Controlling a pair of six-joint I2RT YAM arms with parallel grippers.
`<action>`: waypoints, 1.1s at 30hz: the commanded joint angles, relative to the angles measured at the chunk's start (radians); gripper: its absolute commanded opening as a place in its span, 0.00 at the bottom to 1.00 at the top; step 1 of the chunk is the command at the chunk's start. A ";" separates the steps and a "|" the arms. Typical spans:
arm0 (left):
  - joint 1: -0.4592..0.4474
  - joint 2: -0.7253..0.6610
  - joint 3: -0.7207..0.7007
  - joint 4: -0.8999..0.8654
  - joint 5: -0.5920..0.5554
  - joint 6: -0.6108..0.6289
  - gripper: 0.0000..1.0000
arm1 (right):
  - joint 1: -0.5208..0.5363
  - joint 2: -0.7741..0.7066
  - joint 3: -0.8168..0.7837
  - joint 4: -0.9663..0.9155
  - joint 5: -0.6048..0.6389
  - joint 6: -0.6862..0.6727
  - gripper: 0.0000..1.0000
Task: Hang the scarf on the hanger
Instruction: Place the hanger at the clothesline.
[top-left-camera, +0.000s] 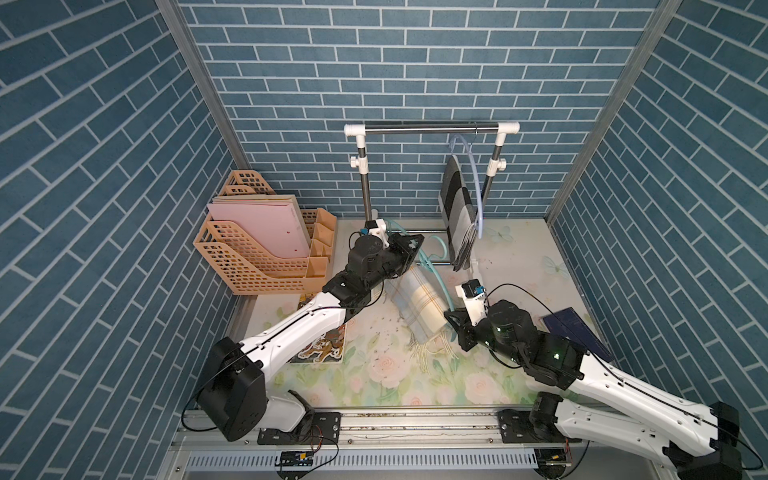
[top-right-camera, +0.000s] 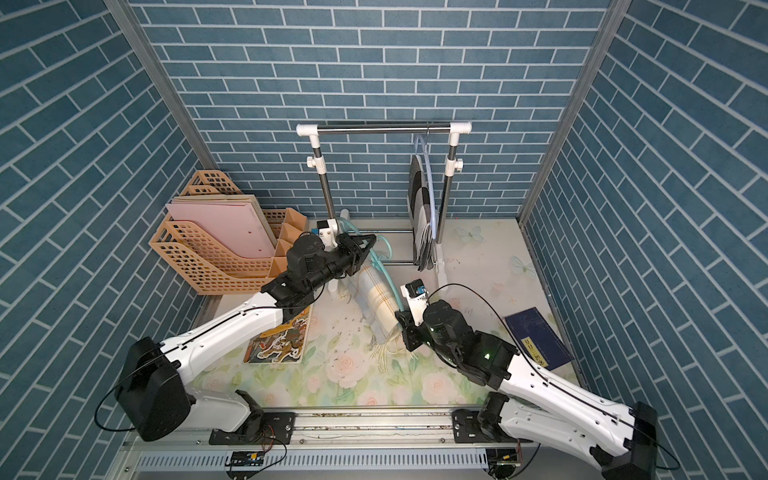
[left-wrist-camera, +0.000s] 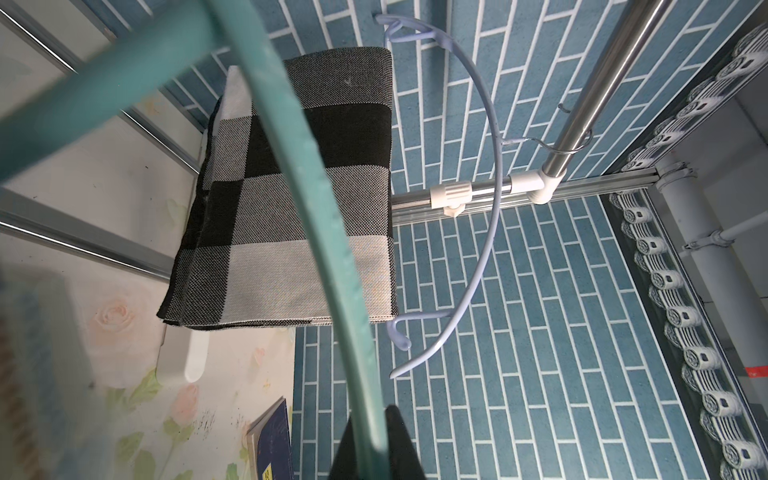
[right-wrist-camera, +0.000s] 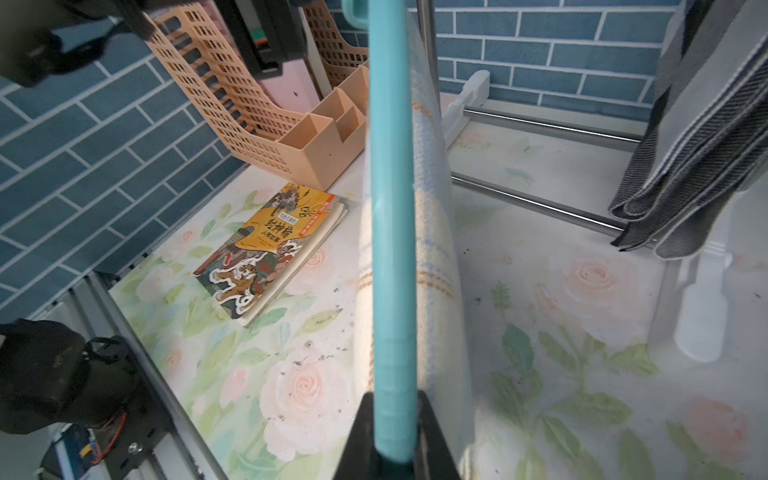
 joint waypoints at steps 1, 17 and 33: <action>0.007 -0.039 0.023 0.038 0.007 0.006 0.00 | -0.008 -0.026 0.000 0.013 0.055 0.027 0.00; 0.019 -0.031 -0.045 0.053 0.036 0.016 0.48 | -0.008 -0.012 0.138 0.034 0.111 0.035 0.00; 0.061 -0.479 -0.133 -0.531 -0.318 0.502 0.92 | -0.047 0.274 0.530 -0.122 0.210 0.043 0.00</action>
